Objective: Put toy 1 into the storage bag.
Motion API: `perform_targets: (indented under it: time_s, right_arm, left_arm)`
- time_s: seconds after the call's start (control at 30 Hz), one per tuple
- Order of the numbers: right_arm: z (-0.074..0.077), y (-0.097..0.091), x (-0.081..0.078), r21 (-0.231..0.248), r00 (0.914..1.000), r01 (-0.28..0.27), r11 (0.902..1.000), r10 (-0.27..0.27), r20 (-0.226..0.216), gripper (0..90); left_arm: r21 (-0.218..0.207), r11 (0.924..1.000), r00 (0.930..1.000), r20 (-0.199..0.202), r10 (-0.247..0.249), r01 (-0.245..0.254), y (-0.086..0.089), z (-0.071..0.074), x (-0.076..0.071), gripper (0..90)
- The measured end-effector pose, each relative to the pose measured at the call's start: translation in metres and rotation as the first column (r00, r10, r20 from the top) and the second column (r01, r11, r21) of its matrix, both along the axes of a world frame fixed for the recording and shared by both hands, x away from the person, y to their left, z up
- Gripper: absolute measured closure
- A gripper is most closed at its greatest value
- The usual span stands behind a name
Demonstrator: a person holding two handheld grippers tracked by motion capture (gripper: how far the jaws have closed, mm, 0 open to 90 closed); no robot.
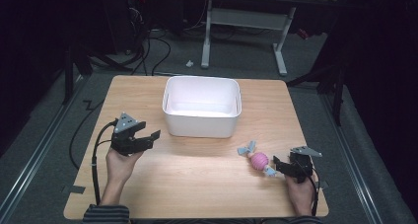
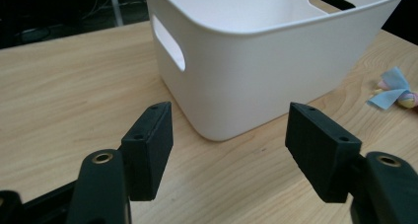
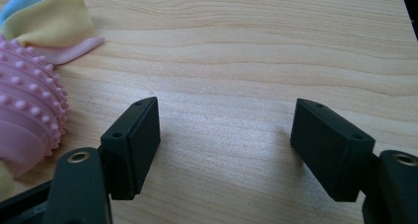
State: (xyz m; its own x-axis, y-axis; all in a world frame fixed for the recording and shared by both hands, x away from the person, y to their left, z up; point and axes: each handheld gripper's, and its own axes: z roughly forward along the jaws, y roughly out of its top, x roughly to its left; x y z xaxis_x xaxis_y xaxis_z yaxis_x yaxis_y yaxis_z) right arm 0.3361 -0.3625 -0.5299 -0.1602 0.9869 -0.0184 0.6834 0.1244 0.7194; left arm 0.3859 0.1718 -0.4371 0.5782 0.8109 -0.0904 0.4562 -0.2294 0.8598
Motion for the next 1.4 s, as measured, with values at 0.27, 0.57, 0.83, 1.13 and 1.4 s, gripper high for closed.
perform_targets:
  time_s: [0.27,0.57,0.83,1.13,1.4]
  right_arm:
    - [0.000,0.000,0.000,0.001,1.0000,-0.001,1.0000,0.001,0.001,27.7]
    - [0.000,0.000,0.000,0.001,1.0000,-0.001,1.0000,0.001,0.001,27.8]
    - [0.000,0.000,0.000,0.001,1.0000,-0.001,1.0000,0.001,0.001,27.8]
    - [0.000,0.000,0.000,0.000,1.0000,-0.001,1.0000,0.001,0.002,27.8]
    - [0.000,0.000,0.000,0.000,1.0000,-0.003,1.0000,0.003,0.001,27.5]
  left_arm:
    - [-0.014,0.9987,0.9982,-0.034,0.050,-0.050,0.014,-0.013,-0.008,34.2]
    - [-0.009,0.9974,0.9948,-0.074,0.071,-0.072,0.009,-0.040,-0.004,33.5]
    - [0.030,0.9960,0.9921,-0.090,0.087,-0.084,0.001,-0.060,-0.002,33.4]
    - [0.055,0.9922,0.9869,-0.111,0.117,-0.112,0.000,-0.075,-0.001,33.3]
    - [0.112,0.9859,0.9824,-0.126,0.138,-0.125,-0.004,-0.089,0.003,33.3]
